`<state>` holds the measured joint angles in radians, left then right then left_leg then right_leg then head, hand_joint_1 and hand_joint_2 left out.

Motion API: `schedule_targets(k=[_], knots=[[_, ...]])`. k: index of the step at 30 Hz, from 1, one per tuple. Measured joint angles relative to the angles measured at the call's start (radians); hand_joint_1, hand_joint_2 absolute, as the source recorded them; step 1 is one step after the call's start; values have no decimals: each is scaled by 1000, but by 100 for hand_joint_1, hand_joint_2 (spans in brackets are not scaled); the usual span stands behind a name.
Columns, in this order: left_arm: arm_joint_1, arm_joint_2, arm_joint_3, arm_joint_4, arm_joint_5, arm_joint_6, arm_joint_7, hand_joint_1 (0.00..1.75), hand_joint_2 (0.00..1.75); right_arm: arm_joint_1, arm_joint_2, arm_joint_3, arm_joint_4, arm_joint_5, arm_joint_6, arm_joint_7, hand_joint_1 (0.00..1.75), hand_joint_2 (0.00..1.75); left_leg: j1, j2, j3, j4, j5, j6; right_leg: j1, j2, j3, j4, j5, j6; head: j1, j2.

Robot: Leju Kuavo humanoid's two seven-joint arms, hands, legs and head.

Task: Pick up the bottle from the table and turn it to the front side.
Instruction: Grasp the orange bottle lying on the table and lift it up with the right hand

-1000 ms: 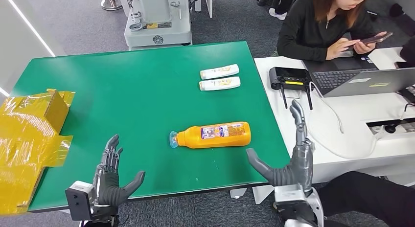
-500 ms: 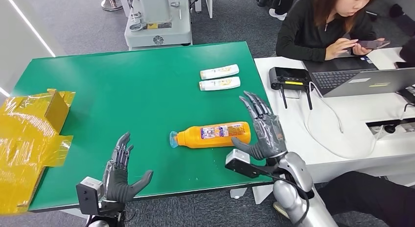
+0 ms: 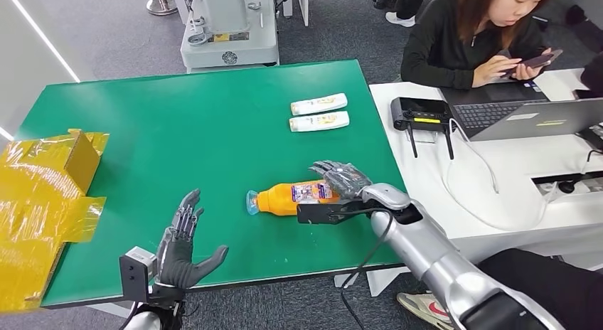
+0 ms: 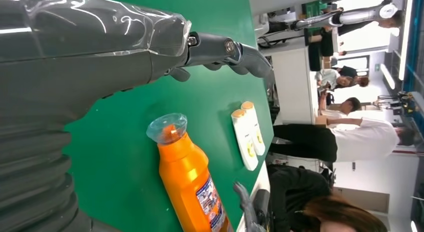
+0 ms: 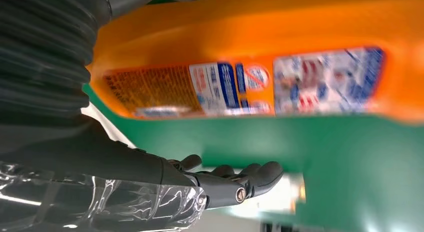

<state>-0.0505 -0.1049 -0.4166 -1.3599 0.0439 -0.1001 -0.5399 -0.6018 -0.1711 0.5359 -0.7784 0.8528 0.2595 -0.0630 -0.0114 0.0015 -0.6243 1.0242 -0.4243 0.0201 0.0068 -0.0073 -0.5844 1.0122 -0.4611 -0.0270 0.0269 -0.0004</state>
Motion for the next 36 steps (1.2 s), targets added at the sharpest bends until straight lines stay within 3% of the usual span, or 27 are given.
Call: schedule_targets(k=[7, 8, 11, 12, 18, 31, 36], knots=[[-11, 4, 0, 14, 39, -7, 29, 0, 175, -176, 2, 154, 217, 24, 172, 29, 0, 175, 0, 0, 0, 0, 0, 0, 0, 0, 0, 0, 0, 0, 0, 0], [-11, 4, 0, 14, 44, -7, 32, 0, 175, -191, 2, 171, 237, 27, 185, 31, 8, 175, 0, 0, 0, 0, 0, 0, 0, 0, 0, 0, 0, 0, 0, 0], [-11, 7, 0, 14, 54, -3, 38, 0, 175, -223, 2, 216, 280, 35, 208, 29, 139, 175, 0, 0, 0, 0, 0, 0, 0, -1, 0, 0, 0, 0, 0, 0], [-10, 8, 0, 14, 56, -2, 39, 0, 175, -232, 2, 229, 291, 36, 212, 27, 175, 175, 0, 0, 0, 0, 0, 0, 0, 0, 0, 0, 0, 0, 0, 0], [7, 9, 0, 14, 58, 5, 39, 0, 175, -248, -3, 270, 319, 16, 171, 7, 174, 175, 0, 1, 1, 0, 0, 0, 0, 0, 0, 0, 0, 0, 0, 0], [36, 11, 0, 13, 24, 1, 38, 0, 175, -176, -53, 278, 271, -38, 3, -3, 175, 175, 0, 1, 5, 0, 0, 0, 0, 1, 4, -1, 1, 0, 0, 0], [58, 11, 4, 11, 2, 2, 28, 0, 175, -94, -80, 245, 199, -135, -126, -54, 175, 175, 0, 1, 5, 0, 0, 0, 0, 1, 5, -1, 1, 0, 0, 0]])
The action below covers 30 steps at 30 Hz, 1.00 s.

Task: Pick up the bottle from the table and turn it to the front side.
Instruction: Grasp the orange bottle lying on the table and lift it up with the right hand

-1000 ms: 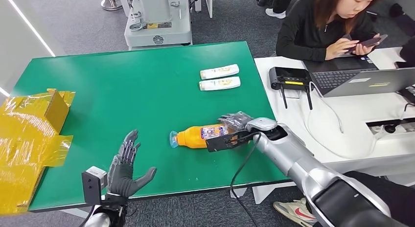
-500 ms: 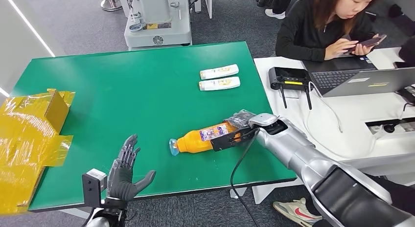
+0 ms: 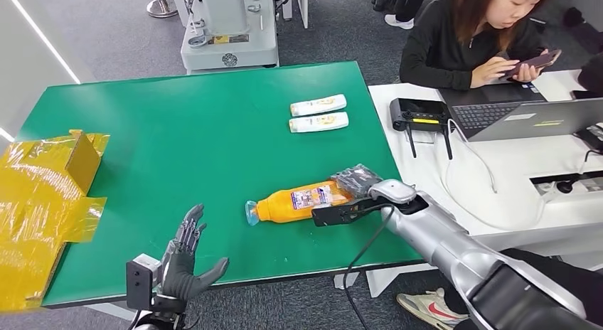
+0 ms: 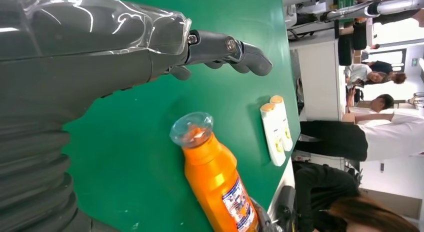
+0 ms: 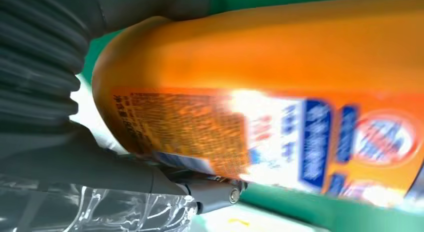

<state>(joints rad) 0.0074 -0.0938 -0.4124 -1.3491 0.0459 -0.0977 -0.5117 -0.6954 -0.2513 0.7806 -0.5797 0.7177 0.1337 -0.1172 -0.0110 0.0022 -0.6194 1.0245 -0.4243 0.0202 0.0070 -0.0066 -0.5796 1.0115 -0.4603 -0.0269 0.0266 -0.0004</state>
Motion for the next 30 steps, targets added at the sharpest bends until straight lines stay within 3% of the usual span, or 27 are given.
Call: schedule_targets(k=[5, 9, 24, 30], knots=[[18, -2, 10, -4, -11, 13, -13, 0, 175, 183, 3, -121, -133, -239, -72, -156, 175, 175, 0, -4, -4, 0, 0, 0, 0, -4, -2, 0, -1, 0, 0, 0], [20, -5, 17, -4, -11, 23, -17, 0, 175, 281, 36, -198, -215, -262, -148, -178, 175, 175, 0, -5, -5, 0, 0, 0, 0, -5, -4, 0, -2, 1, 0, 0], [7, 1, 23, -1, 42, 75, -25, 0, 175, 436, 135, -322, -398, -384, -263, -265, 175, 175, 0, -4, -6, -1, 0, 0, 0, -4, -5, 0, -3, 1, 0, 0], [-23, 22, 24, 2, 95, -19, 6, 0, 175, 461, 175, -372, -457, -466, -280, -323, 175, 175, 0, -4, -6, -1, 0, 0, 0, -4, -5, 0, -2, 0, 0, 0]])
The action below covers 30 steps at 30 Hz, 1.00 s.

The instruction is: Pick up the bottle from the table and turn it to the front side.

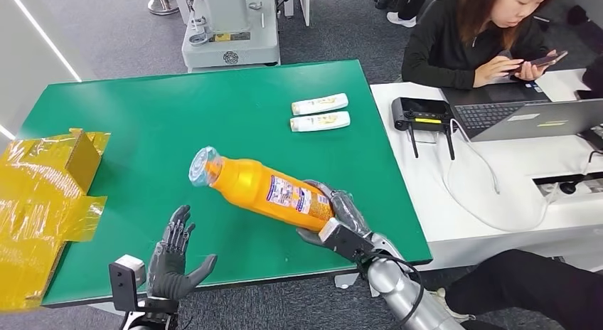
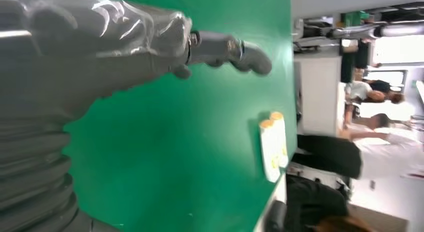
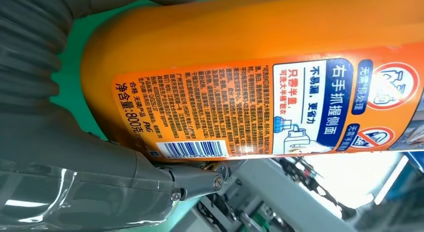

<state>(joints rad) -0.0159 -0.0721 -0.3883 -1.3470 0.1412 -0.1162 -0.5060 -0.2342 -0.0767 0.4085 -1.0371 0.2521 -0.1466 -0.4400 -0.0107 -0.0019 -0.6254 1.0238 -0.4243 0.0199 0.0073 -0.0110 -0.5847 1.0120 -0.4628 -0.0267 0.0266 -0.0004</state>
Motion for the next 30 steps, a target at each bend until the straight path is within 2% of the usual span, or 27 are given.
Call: schedule_targets(k=[7, 14, 21, 30], knots=[[-197, 35, -4, 1, 78, -167, 114, 0, 175, -49, 41, -11, 5, -42, -15, -37, 175, 175, 0, 0, 0, 0, 3, -1, 0, 0, 0, 1, 3, -1, 0, 0], [-390, 46, -6, 18, 145, -177, 160, 0, 175, -117, 87, -10, 62, -82, -36, -60, 175, 175, 0, 1, 0, 0, 4, -1, 0, 0, -1, 1, 4, -1, 0, 0], [-455, 50, -13, 51, 286, -238, 229, 0, 175, -147, 108, -14, 88, -61, -68, -43, 175, 175, 0, 1, -1, 0, 4, -1, 0, 1, -2, 1, 4, -1, 0, 0], [-459, 62, -90, 137, 492, -330, 338, 0, 175, -189, 106, -85, 182, -35, -102, -75, 175, 175, 0, 1, -2, 0, 4, -1, 0, 1, -2, 1, 5, -1, 0, 0]])
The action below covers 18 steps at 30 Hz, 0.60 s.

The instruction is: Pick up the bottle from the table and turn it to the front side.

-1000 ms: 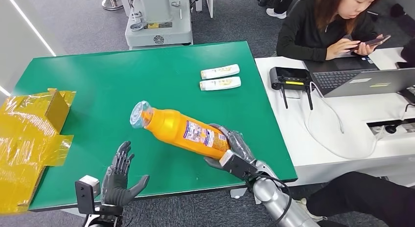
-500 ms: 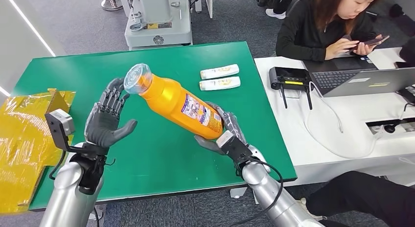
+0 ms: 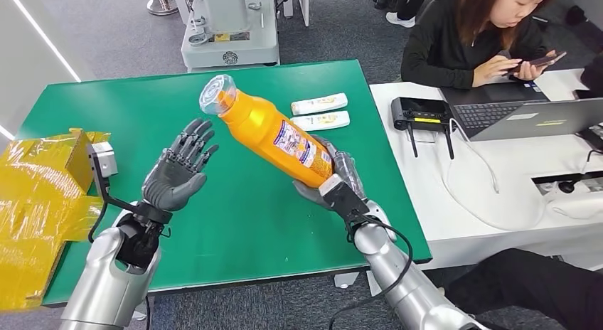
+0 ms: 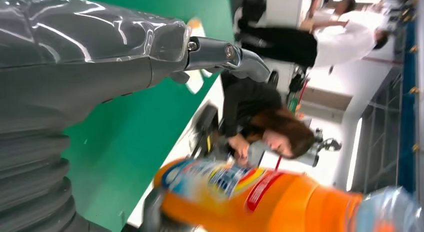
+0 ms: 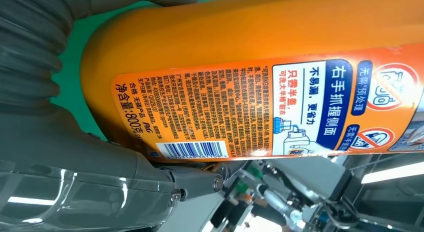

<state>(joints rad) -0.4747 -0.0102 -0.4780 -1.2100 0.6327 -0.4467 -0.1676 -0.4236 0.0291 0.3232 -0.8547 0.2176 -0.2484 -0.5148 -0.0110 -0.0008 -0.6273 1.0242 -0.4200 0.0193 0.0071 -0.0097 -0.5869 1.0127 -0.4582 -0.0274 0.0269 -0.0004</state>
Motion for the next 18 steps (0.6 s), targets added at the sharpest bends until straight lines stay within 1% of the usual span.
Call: schedule_targets(k=[8, 12, 18], knots=[[-1, 6, -47, 21, 6, 24, -7, 0, 175, -65, 4, -45, 98, 7, -10, -5, 175, 175, 0, 1, 0, 0, 0, 0, 0, 1, 0, 0, 0, 0, 0, 0], [-13, -5, -61, 21, -20, 58, -31, 0, 175, -88, 24, -51, 137, 8, -13, -5, 175, 175, 0, 1, 0, 0, 0, 0, 0, 1, -1, 0, 0, 0, 0, 0], [-29, -15, -70, 21, -25, 68, -33, 0, 175, -100, 42, -57, 167, 8, -13, -5, 175, 175, 0, 1, 0, 0, 0, 0, 0, 1, -1, 0, 0, 0, 0, 0]])
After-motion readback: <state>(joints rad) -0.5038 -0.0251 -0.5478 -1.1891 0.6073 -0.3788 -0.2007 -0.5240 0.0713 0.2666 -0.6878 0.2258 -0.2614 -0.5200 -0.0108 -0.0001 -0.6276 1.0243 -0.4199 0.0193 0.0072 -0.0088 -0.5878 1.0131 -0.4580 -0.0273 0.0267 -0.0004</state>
